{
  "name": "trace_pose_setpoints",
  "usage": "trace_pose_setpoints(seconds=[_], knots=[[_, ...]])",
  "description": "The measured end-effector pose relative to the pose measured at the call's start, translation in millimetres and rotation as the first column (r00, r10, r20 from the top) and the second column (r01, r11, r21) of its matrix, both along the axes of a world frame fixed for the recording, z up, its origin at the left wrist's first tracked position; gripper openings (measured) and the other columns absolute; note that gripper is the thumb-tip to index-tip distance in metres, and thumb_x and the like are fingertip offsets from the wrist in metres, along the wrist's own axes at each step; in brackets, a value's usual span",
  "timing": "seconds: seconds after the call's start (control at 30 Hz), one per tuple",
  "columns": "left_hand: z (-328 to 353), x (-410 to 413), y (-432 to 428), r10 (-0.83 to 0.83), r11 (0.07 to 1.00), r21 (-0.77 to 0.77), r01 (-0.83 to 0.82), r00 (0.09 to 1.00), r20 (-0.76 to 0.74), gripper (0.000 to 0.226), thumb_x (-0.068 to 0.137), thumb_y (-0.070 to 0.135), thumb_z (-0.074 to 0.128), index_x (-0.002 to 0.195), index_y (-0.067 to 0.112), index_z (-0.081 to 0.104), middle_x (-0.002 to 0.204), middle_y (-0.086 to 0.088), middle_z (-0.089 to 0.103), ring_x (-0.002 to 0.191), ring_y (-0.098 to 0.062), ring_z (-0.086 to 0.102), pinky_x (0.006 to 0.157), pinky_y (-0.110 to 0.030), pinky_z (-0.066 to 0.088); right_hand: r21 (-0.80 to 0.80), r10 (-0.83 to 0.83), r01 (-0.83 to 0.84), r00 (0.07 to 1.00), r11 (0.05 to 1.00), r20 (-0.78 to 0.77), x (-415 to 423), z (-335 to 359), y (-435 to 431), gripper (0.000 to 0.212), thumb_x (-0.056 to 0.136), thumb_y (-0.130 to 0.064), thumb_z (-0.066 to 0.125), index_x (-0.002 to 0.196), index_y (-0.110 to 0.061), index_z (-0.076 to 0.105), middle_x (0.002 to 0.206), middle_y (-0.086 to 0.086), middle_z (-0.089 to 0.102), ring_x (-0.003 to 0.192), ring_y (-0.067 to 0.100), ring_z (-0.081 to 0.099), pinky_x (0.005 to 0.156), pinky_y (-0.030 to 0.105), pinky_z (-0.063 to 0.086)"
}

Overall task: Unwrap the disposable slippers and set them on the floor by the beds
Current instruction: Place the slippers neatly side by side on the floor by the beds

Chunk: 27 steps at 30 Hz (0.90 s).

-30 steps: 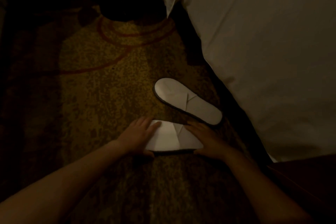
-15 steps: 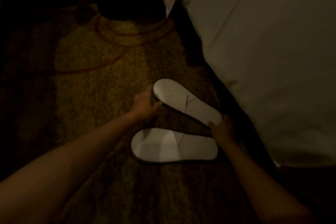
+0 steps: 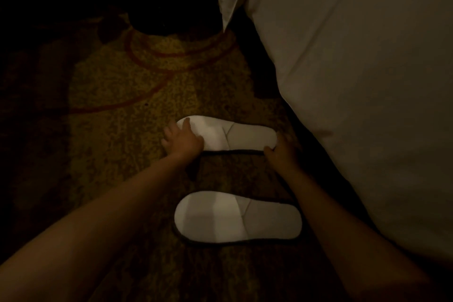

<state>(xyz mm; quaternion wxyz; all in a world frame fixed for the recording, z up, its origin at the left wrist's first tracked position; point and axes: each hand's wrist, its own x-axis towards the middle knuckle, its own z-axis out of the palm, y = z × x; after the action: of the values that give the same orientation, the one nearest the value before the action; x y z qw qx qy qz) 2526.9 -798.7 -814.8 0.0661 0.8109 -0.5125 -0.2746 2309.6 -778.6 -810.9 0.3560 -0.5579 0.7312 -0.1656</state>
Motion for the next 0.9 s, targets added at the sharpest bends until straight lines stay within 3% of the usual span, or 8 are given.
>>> trace_pose_setpoints(seconds=[0.3, 0.4, 0.47, 0.53, 0.6, 0.7, 0.8, 0.9], knots=[[-3.6, 17.0, 26.8, 0.035, 0.995, 0.092, -0.023, 0.991, -0.131, 0.07, 0.09, 0.031, 0.051, 0.147, 0.016, 0.014, 0.156, -0.018, 0.003, 0.142, -0.037, 0.006, 0.116, -0.046, 0.015, 0.023, 0.195, -0.195, 0.981, 0.981, -0.016, -2.7, 2.9, -14.4, 0.064, 0.096, -0.014, 0.042, 0.149, -0.008, 0.007, 0.157, 0.012, 0.013, 0.143, 0.027, 0.017, 0.118, 0.042, 0.017], [2.3, 18.5, 46.3, -0.005, 1.0, -0.011, 0.004, 0.997, -0.078, 0.071, 0.09, 0.035, 0.052, 0.147, 0.017, 0.014, 0.157, -0.017, 0.003, 0.142, -0.037, 0.007, 0.116, -0.048, 0.014, -0.119, 0.138, -0.124, 0.984, 0.985, 0.113, -3.3, 14.9, 4.4, 0.061, 0.095, -0.012, 0.047, 0.147, -0.007, 0.016, 0.154, 0.012, 0.023, 0.14, 0.024, 0.025, 0.117, 0.041, 0.021], [5.4, 19.9, 74.3, -0.194, 0.963, -0.196, 0.184, 0.98, -0.035, 0.072, 0.089, 0.039, 0.053, 0.147, 0.02, 0.017, 0.158, -0.013, 0.007, 0.144, -0.032, 0.008, 0.116, -0.047, 0.013, -0.134, 0.06, -0.049, 0.995, 0.99, 0.084, -4.9, 17.5, 28.0, 0.058, 0.094, -0.013, 0.049, 0.145, -0.005, 0.024, 0.152, 0.014, 0.028, 0.139, 0.025, 0.028, 0.116, 0.041, 0.023], [6.1, 19.7, 109.9, -0.526, 0.829, -0.25, 0.499, 0.849, -0.051, 0.081, 0.083, 0.053, 0.054, 0.147, 0.026, 0.012, 0.158, -0.004, 0.009, 0.146, -0.024, 0.008, 0.117, -0.041, 0.011, -0.076, 0.018, -0.022, 0.999, 0.997, -0.046, -10.2, 13.6, 60.3, 0.055, 0.093, -0.019, 0.051, 0.143, -0.005, 0.031, 0.148, 0.016, 0.034, 0.135, 0.028, 0.033, 0.114, 0.041, 0.027], [0.9, 19.2, 139.4, -0.757, 0.652, -0.095, 0.752, 0.653, -0.021, 0.099, 0.071, 0.073, 0.048, 0.145, 0.034, -0.005, 0.156, 0.004, -0.007, 0.144, -0.017, -0.008, 0.117, -0.039, 0.0, 0.052, 0.002, 0.006, 0.989, 0.999, -0.148, -16.4, 10.6, 91.2, 0.059, 0.093, -0.03, 0.051, 0.144, -0.007, 0.029, 0.148, 0.016, 0.033, 0.133, 0.03, 0.034, 0.112, 0.04, 0.029], [-15.2, 21.3, 160.5, -0.84, 0.535, 0.045, 0.844, 0.525, 0.139, 0.107, 0.072, 0.07, 0.05, 0.14, 0.032, -0.022, 0.153, -0.001, -0.023, 0.14, -0.019, -0.021, 0.112, -0.04, -0.014, 0.194, -0.034, 0.058, 0.992, 0.979, -0.123, -21.0, 7.1, 118.1, 0.074, 0.092, -0.037, 0.052, 0.148, -0.007, 0.014, 0.154, 0.015, 0.022, 0.138, 0.03, 0.027, 0.115, 0.039, 0.024], [-17.8, 19.1, 164.0, -0.804, 0.576, 0.011, 0.817, 0.564, 0.188, 0.101, 0.076, 0.062, 0.055, 0.147, 0.024, -0.006, 0.158, -0.01, -0.003, 0.145, -0.028, -0.002, 0.116, -0.044, -0.006, 0.175, -0.055, 0.075, 0.992, 0.982, -0.115, -20.2, 6.3, 123.7, 0.076, 0.09, -0.033, 0.056, 0.147, -0.007, 0.014, 0.153, 0.016, 0.023, 0.137, 0.03, 0.028, 0.114, 0.04, 0.026], [-14.9, 19.1, 162.3, -0.756, 0.649, 0.041, 0.76, 0.637, 0.152, 0.1, 0.073, 0.065, 0.055, 0.147, 0.028, -0.002, 0.158, -0.009, 0.002, 0.145, -0.031, -0.002, 0.116, -0.049, -0.003, 0.15, -0.087, 0.102, 0.991, 0.983, -0.102, -15.5, 10.7, 117.0, 0.064, 0.091, -0.024, 0.056, 0.143, -0.003, 0.026, 0.148, 0.019, 0.029, 0.133, 0.032, 0.032, 0.112, 0.04, 0.03]])
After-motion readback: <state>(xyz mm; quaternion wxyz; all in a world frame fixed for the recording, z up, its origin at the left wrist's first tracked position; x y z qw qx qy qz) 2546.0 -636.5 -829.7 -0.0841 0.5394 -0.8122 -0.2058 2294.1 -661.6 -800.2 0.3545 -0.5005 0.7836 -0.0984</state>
